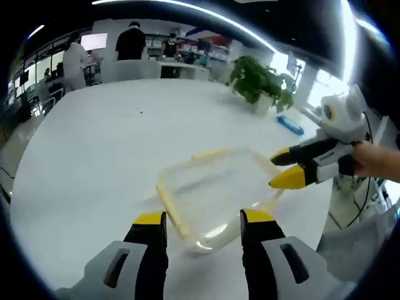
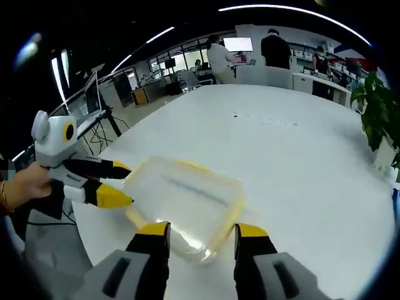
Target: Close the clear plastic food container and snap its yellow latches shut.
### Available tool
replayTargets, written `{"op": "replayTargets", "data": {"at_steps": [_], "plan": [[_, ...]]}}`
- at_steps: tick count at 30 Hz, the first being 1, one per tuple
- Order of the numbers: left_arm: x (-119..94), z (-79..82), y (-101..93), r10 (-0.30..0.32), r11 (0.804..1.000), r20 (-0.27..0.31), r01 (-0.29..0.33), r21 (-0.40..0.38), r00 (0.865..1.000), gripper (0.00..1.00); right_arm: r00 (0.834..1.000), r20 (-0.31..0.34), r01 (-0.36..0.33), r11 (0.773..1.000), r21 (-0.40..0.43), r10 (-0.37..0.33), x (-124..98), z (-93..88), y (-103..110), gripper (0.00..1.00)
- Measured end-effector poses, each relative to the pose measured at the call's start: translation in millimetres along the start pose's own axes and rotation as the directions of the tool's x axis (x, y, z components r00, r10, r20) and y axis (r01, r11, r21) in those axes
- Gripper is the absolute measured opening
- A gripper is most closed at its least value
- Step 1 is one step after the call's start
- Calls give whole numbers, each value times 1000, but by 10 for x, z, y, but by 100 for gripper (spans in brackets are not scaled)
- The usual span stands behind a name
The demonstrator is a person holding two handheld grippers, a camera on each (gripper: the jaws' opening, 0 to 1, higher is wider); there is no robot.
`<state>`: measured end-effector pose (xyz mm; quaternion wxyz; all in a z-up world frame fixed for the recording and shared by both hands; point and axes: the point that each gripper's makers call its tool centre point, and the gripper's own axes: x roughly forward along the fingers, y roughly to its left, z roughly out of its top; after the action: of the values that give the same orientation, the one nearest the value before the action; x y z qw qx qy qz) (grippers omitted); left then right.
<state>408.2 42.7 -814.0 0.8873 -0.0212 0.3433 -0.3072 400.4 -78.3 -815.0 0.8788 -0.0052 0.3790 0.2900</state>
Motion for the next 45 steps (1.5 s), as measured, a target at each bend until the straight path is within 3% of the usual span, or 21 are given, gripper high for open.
{"op": "replayTargets", "data": {"at_steps": [21, 45], "plan": [[42, 43, 31, 15, 1000, -11, -15, -17, 1000, 41, 1000, 12, -8, 1000, 19, 7, 30, 12, -27, 37], [282, 304, 283, 23, 1000, 5, -23, 3, 1000, 41, 998, 66, 21, 999, 28, -22, 290, 327, -247, 36]]}}
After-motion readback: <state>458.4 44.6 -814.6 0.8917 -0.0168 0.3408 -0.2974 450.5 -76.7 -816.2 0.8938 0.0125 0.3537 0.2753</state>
